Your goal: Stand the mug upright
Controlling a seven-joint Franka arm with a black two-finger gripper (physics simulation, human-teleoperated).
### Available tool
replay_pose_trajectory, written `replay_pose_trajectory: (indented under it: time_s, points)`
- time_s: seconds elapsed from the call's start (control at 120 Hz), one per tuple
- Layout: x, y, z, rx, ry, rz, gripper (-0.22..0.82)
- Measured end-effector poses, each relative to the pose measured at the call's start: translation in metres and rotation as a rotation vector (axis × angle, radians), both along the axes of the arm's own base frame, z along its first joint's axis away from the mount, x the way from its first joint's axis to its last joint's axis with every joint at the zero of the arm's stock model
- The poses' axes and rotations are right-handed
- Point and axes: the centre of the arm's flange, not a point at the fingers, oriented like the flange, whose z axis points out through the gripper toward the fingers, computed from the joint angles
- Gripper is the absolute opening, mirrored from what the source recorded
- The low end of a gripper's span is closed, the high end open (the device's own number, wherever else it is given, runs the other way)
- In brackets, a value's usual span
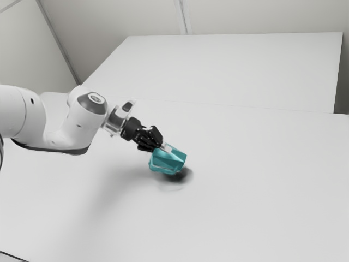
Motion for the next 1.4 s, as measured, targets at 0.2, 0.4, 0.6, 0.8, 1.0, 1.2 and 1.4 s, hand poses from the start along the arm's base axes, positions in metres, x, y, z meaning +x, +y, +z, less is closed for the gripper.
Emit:
replay_pose_trajectory:
  time_s: [0.2, 0.4, 0.6, 0.8, 1.0, 1.2, 1.4]
  points:
    - [0.029, 0.031, 0.052, 0.385, -0.059, -0.189, -0.17]
    - [0.036, 0.058, 0.019, 0.604, 0.046, -0.205, -0.17]
    - [0.048, 0.065, 0.020, 0.721, 0.053, -0.146, -0.17]
    - [0.050, 0.073, 0.021, 0.788, 0.083, -0.092, -0.17]
    - [0.052, 0.071, 0.023, 0.842, 0.097, -0.057, -0.17]
    - [0.053, 0.068, 0.018, 0.856, 0.119, -0.019, 0.13]
    - [0.053, 0.066, 0.020, 0.856, 0.132, 0.020, 0.42]
